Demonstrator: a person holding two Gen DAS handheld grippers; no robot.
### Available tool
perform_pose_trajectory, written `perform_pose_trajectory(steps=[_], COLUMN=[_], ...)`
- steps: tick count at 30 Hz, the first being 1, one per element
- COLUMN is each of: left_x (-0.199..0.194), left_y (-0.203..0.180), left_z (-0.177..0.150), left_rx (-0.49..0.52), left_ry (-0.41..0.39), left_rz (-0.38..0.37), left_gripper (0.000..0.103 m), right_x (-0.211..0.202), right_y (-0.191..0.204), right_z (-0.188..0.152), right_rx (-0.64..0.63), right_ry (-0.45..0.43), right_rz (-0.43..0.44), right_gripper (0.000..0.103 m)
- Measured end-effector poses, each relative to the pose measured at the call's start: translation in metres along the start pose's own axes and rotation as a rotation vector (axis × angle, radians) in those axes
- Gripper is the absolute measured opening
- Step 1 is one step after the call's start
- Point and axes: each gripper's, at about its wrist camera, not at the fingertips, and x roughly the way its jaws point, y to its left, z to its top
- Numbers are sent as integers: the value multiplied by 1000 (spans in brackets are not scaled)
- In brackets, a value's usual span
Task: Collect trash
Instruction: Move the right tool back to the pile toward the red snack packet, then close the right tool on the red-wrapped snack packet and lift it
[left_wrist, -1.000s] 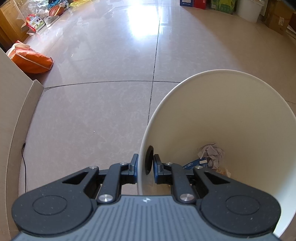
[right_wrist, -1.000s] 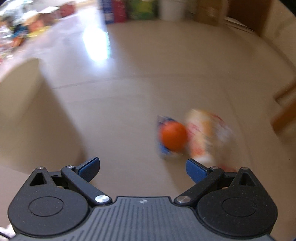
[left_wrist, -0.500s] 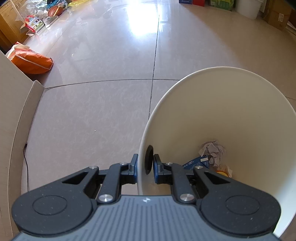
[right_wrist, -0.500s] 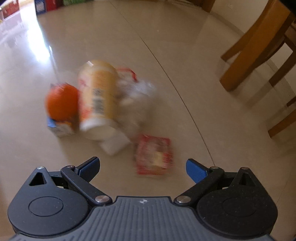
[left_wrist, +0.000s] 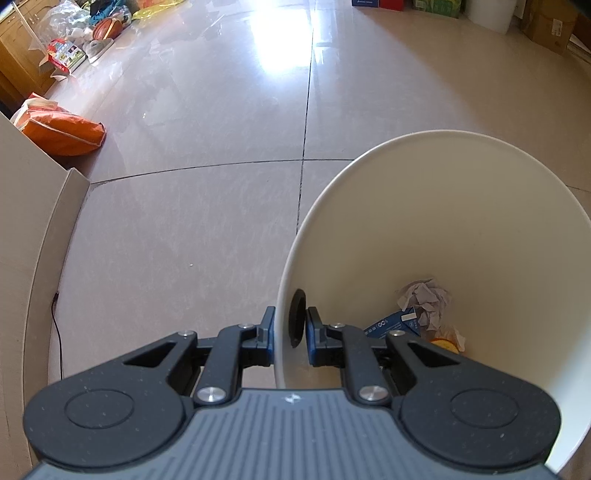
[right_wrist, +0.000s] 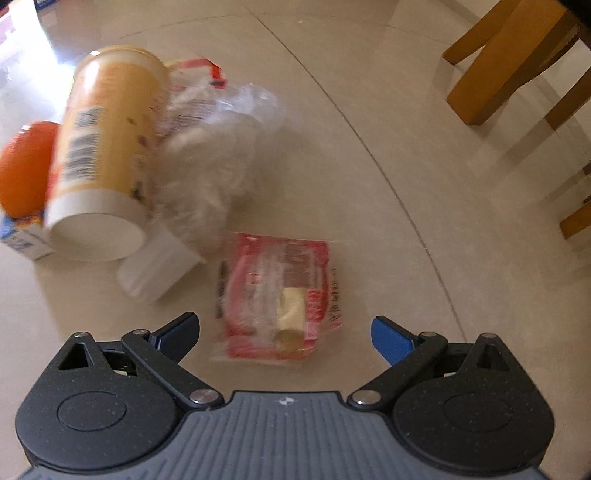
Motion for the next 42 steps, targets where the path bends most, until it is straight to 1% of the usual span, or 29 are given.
perform_pose_trajectory(steps=[5,8,11,13,15,16,18,21,23,26,30,34,38,42], left_x=[0,-1,-1,0,0,0,0,0,-1,0,-1,-1,1,3], left_y=[-1,-2,-1,-1,0,0,-1,-2,-2,-3,-3,-2,1,3], left_z=[2,2,1,1,2,2,3,3,3,3,3,3,2,2], left_rx=[-3,-1,1,-6,-11,-12,-8,-10,-4,-3,-6,-10,-18,-31], left_ry=[2,0,0,4,7,7,6,6,5,4,2,1,4,10], left_rz=[5,5,7,6,5,6,9,8,9,12,8,5,7,5], left_gripper=[14,14,14,14,14,14,15,14,14,15,14,14,15,15], right_x=[10,13,15,14,13,12,10,8,2,-8,-25,-53,-89,-133], right_y=[-4,-9,-11,-9,-9,-8,-8,-6,0,3,-4,-5,-7,-6], right_z=[2,7,12,15,17,18,19,18,15,12,13,13,20,27], right_rx=[-12,16,14,4,-4,-5,-1,-12,-30,-51,-19,-33,-41,-53], right_ry=[10,6,5,5,8,11,20,28,36,39,52,53,63,67], right_rz=[-7,10,23,39,55,60,79,74,56,55,62,55,56,85], right_gripper=[101,101,98,92,82,79,66,57,55,53,53,53,53,53])
